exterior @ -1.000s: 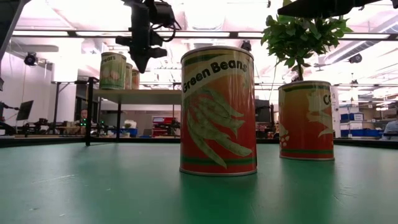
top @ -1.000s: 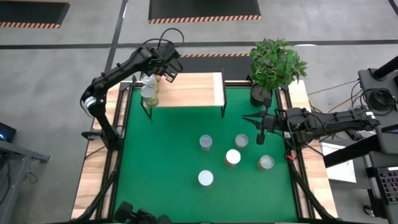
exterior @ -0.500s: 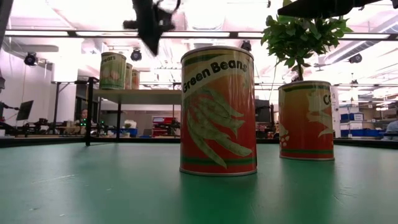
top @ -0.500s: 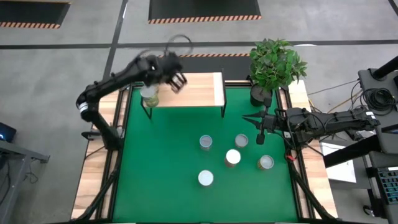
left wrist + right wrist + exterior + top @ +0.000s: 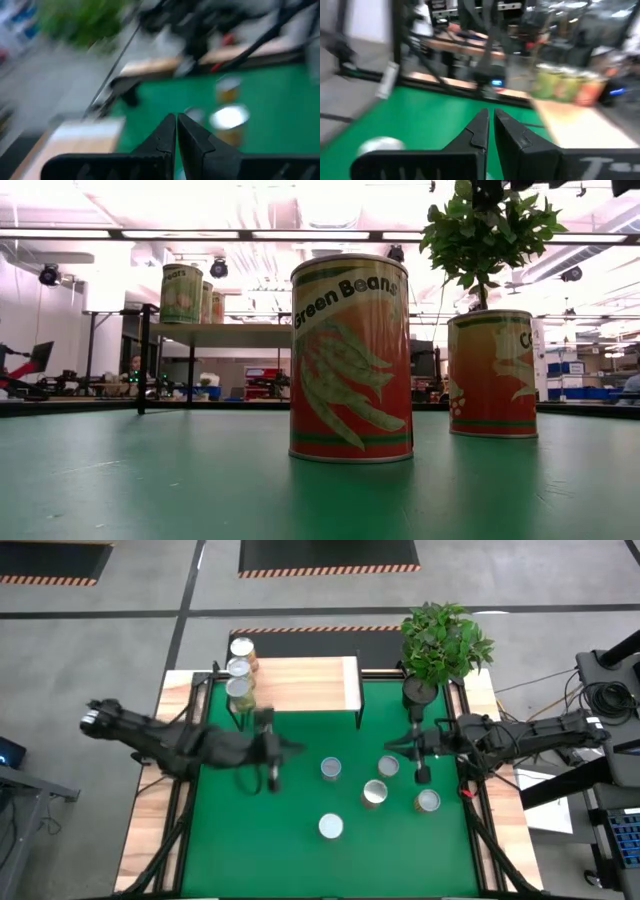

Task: Pick and place cans onto a shelf
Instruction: Put the corn can on the shelf

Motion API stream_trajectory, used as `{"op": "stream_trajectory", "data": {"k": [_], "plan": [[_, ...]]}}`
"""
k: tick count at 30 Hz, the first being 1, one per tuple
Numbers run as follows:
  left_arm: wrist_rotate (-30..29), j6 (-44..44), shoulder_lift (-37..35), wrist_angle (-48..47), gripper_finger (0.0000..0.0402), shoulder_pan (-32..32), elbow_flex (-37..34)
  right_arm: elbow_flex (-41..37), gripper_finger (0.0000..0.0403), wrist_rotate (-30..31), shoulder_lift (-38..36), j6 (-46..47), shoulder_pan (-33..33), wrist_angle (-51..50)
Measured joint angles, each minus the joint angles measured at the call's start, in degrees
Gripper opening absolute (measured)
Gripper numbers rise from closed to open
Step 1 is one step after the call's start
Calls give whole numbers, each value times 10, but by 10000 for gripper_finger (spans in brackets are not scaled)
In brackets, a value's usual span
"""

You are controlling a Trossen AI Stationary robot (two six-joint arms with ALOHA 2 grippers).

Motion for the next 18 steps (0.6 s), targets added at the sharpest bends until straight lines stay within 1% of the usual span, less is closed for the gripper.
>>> {"op": "stream_trajectory", "data": {"k": [2, 4, 6, 8, 10, 12, 14, 18], "plan": [[4, 26, -28, 87, 0, -35, -58, 0, 18, -15, 23, 50, 11, 20], [2, 55, -54, 150, 0, -60, -106, 4, 18, -16, 48, 96, 26, 24], [0, 79, -78, 195, 0, -75, -142, 21, 18, -17, 77, 137, 41, 1], [0, 84, -101, 219, 0, -81, -169, 48, 18, -11, 104, 175, 57, -42], [0, 84, -123, 221, 0, -81, -184, 88, 18, 12, 133, 210, 76, -110], [-11, 76, -146, 221, 0, -80, -193, 133, 18, 42, 162, 252, 93, -207], [-31, 75, -169, 224, 0, -80, -196, 187, 18, 71, 192, 316, 105, -323], [-45, 74, -214, 220, 0, -81, -205, 287, 17, 89, 255, 441, 126, -556]]}}
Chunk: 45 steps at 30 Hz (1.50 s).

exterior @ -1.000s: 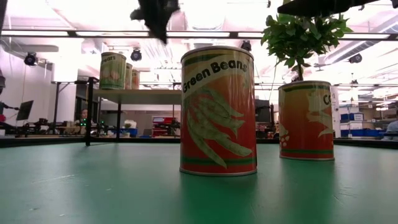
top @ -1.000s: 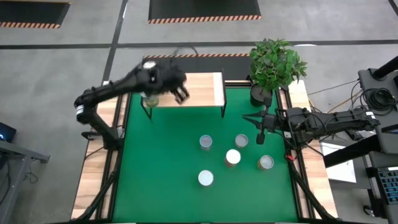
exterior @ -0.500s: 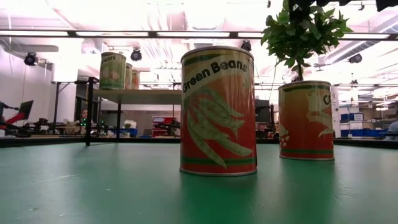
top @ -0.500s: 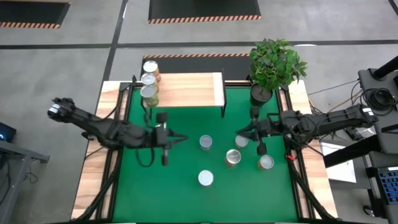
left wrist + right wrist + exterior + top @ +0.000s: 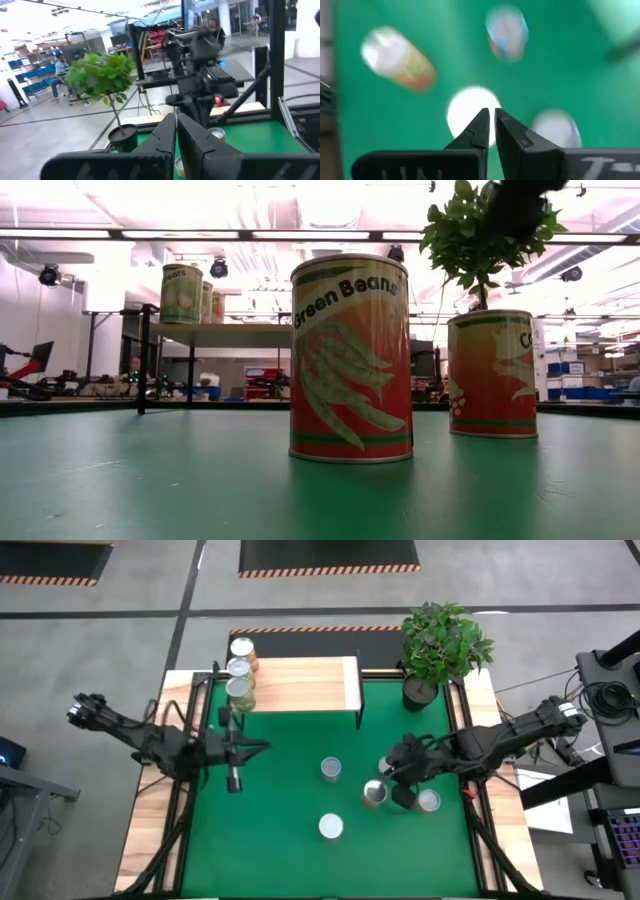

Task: Pick and place cans onto a shelf
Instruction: Put the corn can on the shelf

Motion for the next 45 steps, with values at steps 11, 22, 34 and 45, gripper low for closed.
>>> {"op": "stream_trajectory", "data": {"k": [11, 22, 34, 45], "plan": [[0, 7, -52, 11, 0, 0, -30, 54, 24, 11, 93, 71, 76, -151], [0, 33, -54, 18, 0, 0, -31, -86, 162, 71, 89, 133, 136, 24], [0, 38, -51, 25, 0, 0, -31, -223, 295, 196, 96, 76, 166, 258], [1, 32, -50, 24, 0, 1, -31, -245, 281, 255, 156, -6, 165, 438]]}}
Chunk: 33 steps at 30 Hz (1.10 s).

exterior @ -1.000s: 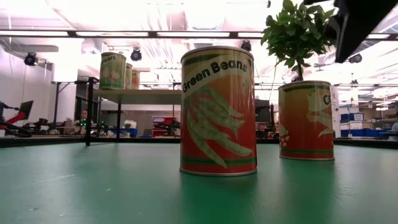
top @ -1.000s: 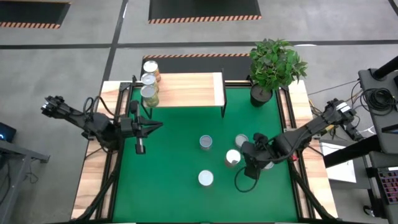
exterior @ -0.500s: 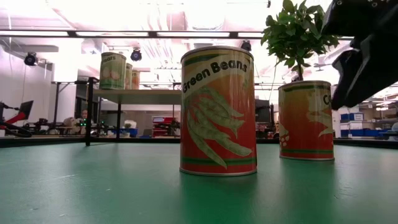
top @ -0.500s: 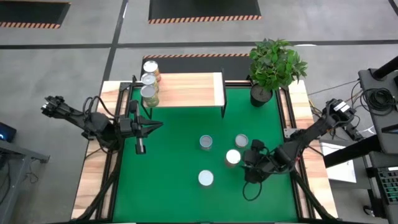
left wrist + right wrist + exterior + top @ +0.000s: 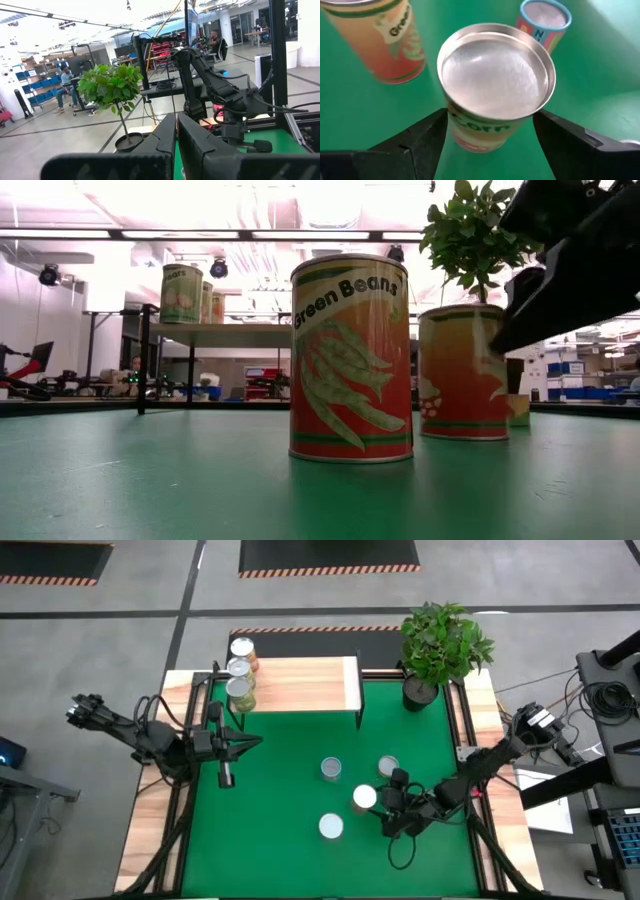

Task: Pick and place cans onto a shelf
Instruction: Put the corn can on the shelf

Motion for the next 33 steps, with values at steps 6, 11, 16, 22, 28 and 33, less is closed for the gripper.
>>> {"op": "stream_trajectory", "data": {"k": [6, 11, 16, 22, 28, 33], "plan": [[0, -7, 0, -1, 0, 0, 0, 3, 279, 30, 65, 18, -9, 62], [0, -9, 1, -1, 0, 0, 0, 15, 307, 37, 117, 9, -11, 102], [0, -9, 2, 0, 0, 0, 0, 19, 336, 70, 149, -19, -12, 155], [0, -9, 3, 0, 0, 0, 0, 19, 341, 135, 151, -20, -13, 163], [0, -9, 4, 0, 0, 0, 0, 19, 304, 135, 148, -20, -18, 168], [0, -9, 4, 0, 0, 0, 0, 19, 271, 128, 148, -20, -19, 179]]}}
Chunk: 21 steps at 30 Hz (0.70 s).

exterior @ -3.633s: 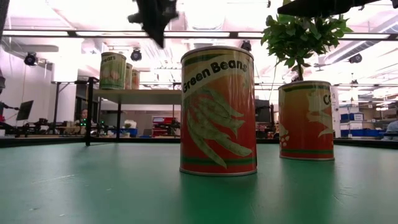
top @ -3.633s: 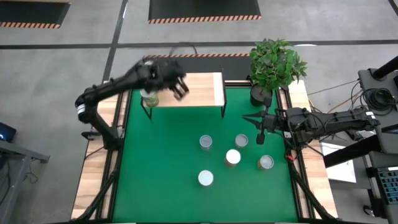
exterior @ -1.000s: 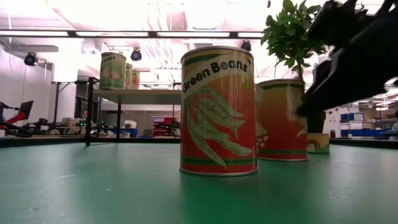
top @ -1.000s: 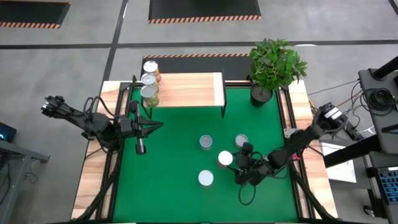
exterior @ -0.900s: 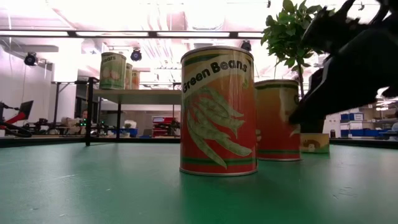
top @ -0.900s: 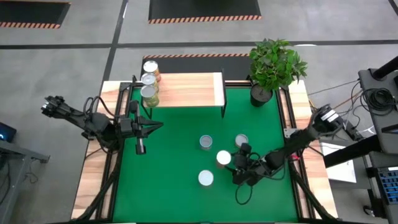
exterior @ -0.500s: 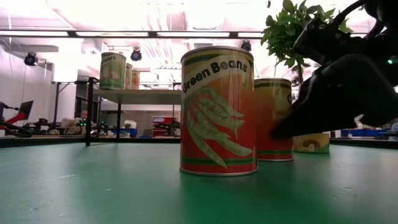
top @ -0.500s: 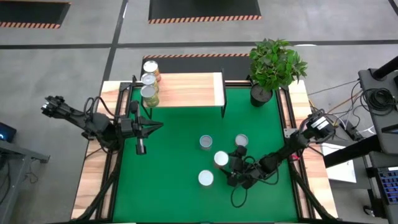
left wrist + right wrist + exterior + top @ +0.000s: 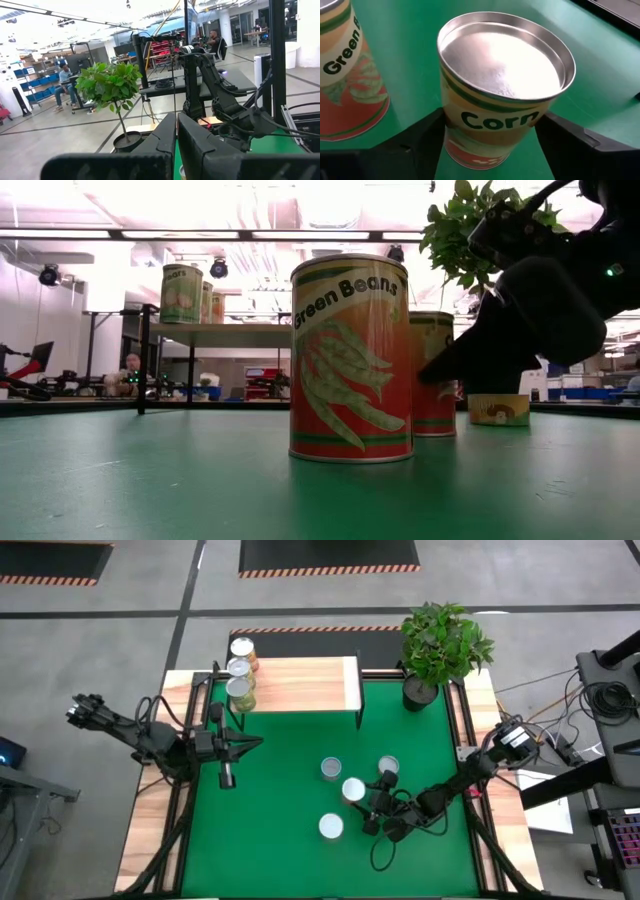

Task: Pick and place cans onto a shelf
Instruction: Put the corn can on the shelf

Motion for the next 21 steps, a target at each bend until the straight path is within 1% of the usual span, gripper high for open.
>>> {"op": "stream_trajectory", "data": {"k": [7, 16, 21], "plan": [[0, 0, 2, 0, 0, 0, 0, 0, 267, 0, -22, -12, 0, 1], [0, -1, 2, 0, 0, 0, -1, 0, 266, 6, -107, -66, 0, -9], [0, -6, 2, 0, 0, 0, -6, 0, 264, 6, -110, -50, 0, -44]]}}
